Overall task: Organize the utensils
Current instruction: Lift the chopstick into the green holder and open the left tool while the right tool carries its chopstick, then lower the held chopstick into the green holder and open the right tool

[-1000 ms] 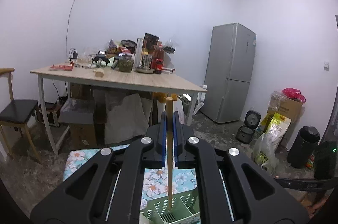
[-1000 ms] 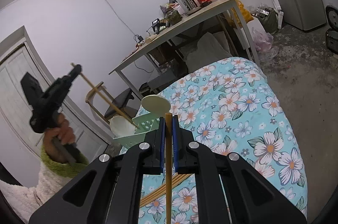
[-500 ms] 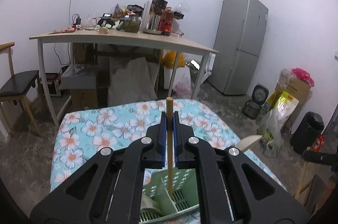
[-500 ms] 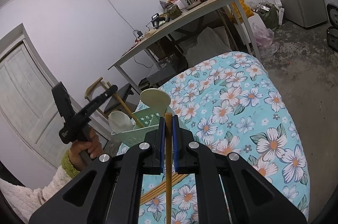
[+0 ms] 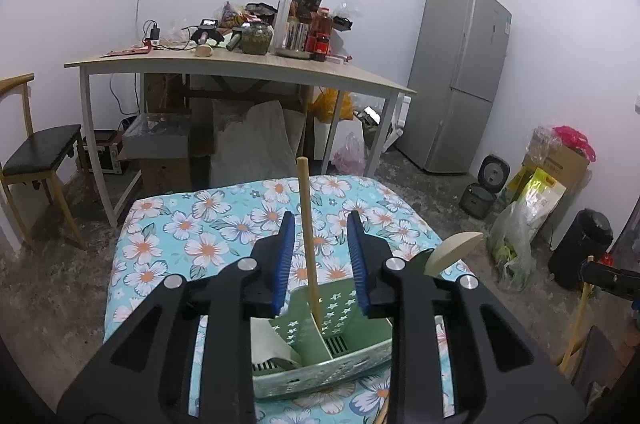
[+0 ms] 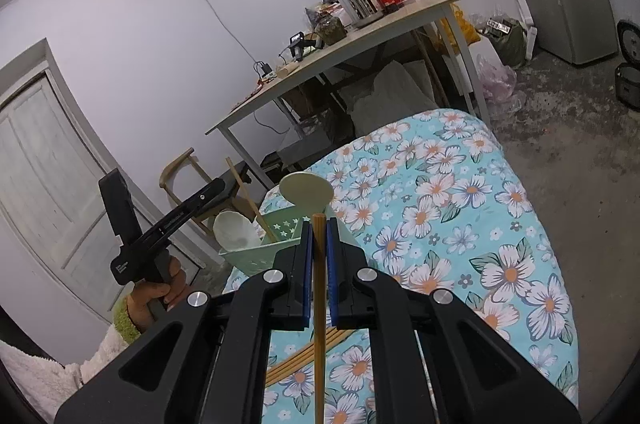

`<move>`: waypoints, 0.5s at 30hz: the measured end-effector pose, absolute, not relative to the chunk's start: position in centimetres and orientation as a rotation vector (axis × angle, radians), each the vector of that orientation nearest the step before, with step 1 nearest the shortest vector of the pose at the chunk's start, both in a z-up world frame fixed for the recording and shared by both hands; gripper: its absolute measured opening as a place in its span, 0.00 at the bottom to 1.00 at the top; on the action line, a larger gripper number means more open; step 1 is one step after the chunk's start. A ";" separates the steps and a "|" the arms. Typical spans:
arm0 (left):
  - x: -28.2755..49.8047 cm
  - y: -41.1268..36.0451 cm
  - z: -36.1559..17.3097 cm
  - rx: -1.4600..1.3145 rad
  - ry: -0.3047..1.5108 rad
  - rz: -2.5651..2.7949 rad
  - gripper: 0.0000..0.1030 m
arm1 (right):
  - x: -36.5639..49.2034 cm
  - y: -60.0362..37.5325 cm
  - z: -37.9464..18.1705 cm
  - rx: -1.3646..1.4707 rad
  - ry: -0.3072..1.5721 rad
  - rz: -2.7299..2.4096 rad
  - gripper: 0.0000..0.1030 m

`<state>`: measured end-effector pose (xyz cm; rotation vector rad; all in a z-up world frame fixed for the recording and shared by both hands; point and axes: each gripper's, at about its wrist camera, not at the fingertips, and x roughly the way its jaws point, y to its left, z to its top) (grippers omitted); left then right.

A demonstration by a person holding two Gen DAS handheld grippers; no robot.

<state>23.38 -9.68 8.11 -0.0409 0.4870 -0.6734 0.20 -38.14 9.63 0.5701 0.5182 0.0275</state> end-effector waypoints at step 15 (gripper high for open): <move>17.0 -3.9 6.9 -0.039 0.507 -0.694 0.25 | 2.4 -35.2 17.4 0.401 0.382 0.077 0.07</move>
